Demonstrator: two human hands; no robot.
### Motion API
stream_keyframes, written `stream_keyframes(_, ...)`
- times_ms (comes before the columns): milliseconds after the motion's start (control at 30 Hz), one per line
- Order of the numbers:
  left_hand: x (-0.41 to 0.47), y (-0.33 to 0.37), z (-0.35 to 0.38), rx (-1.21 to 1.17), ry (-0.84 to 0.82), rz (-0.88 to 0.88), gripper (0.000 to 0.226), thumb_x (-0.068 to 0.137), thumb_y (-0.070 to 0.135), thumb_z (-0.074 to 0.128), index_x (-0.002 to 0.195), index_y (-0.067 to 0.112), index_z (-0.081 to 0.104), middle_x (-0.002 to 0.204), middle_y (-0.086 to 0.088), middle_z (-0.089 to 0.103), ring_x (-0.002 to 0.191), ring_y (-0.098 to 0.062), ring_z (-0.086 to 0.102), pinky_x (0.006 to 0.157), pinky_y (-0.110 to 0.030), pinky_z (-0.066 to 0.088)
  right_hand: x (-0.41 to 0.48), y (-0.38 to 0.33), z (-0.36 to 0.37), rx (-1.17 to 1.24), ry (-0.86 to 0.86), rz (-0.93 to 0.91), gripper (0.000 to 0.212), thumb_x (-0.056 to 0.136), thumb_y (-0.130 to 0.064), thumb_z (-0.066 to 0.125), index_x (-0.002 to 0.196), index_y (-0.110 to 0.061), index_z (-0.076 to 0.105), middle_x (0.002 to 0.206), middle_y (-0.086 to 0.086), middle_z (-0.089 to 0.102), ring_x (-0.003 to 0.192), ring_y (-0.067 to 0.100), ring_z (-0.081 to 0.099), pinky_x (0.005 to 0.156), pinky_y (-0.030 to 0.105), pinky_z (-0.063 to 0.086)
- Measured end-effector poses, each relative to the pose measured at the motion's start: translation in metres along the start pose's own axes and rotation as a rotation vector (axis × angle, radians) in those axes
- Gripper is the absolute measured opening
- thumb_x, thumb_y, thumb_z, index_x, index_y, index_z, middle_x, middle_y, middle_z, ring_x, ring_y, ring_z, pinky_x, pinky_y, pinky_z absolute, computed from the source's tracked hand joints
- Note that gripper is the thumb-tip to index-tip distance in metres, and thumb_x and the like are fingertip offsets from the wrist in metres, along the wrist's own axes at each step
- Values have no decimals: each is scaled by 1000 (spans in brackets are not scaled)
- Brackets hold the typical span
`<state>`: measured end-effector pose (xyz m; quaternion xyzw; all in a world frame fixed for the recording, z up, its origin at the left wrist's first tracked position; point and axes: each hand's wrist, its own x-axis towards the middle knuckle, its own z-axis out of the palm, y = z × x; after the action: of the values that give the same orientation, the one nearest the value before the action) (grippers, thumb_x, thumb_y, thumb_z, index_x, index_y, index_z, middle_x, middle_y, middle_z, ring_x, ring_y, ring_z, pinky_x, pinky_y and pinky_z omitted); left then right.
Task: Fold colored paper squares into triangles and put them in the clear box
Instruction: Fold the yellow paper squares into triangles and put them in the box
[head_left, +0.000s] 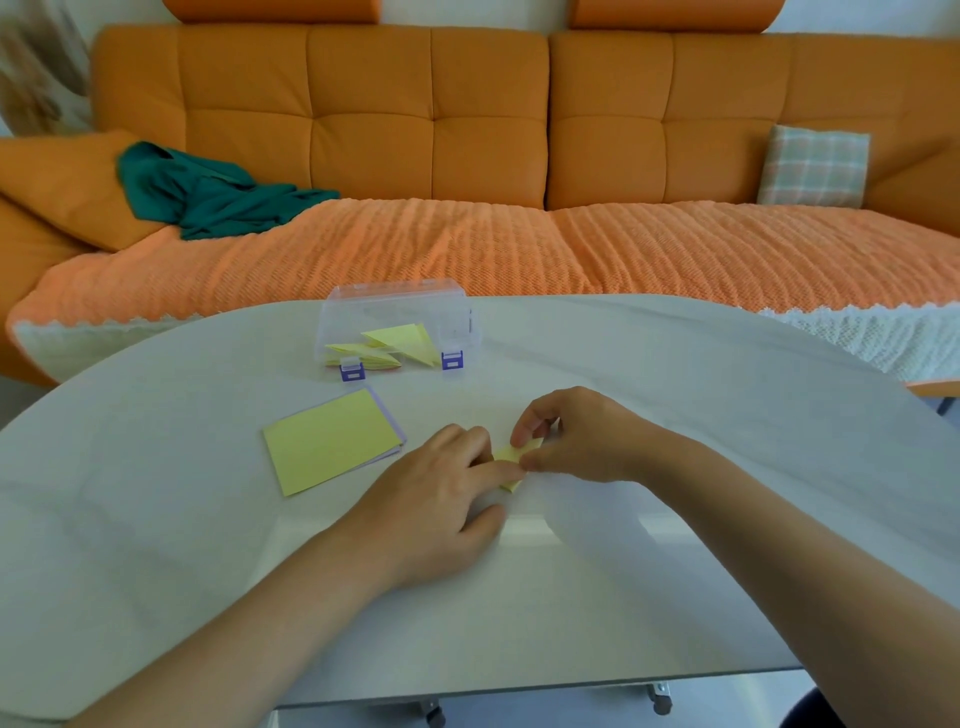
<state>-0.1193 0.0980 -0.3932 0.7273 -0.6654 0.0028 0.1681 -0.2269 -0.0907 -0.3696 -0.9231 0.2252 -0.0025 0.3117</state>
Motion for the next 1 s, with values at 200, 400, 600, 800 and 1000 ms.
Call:
stream_keyframes(200, 0, 2, 2, 9, -18, -29, 41, 92, 41, 45, 133, 39, 52, 97, 12, 35, 99, -10, 36, 84, -35, 45, 2, 0, 2, -4, 11, 19, 14, 78, -40, 80, 86, -43, 69, 95, -16, 61, 82, 4, 59, 66, 14, 43)
stream_keyframes(400, 1, 2, 3, 18, -12, -29, 39, 91, 43, 44, 127, 36, 55, 97, 12, 35, 98, -10, 36, 84, -34, 45, 5, 3, -2, -22, 31, 34, 12, 83, -27, 76, 85, -39, 73, 88, -13, 64, 77, 6, 59, 62, 13, 43)
stream_keyframes(600, 2, 2, 4, 28, -10, -33, 39, 91, 44, 43, 127, 35, 55, 99, 12, 36, 100, -10, 38, 84, -34, 46, 9, 8, -6, 4, 92, 67, 24, 86, -19, 70, 73, -40, 72, 80, -16, 67, 77, 5, 63, 59, 9, 45)
stream_keyframes(800, 2, 5, 4, 31, -10, -50, 42, 90, 45, 42, 129, 35, 55, 101, 11, 37, 102, -11, 38, 85, -34, 46, 9, 15, -7, 0, 146, 93, 28, 91, -15, 59, 79, -35, 73, 87, -10, 68, 86, 16, 65, 67, 17, 50)
stream_keyframes(1000, 7, 7, 4, 42, -19, -83, 47, 89, 51, 44, 134, 41, 51, 98, 11, 33, 99, -10, 35, 85, -31, 44, 6, 15, -1, 14, 58, 97, 19, 81, -44, 74, 97, -39, 66, 95, -14, 58, 86, 7, 58, 69, 19, 44)
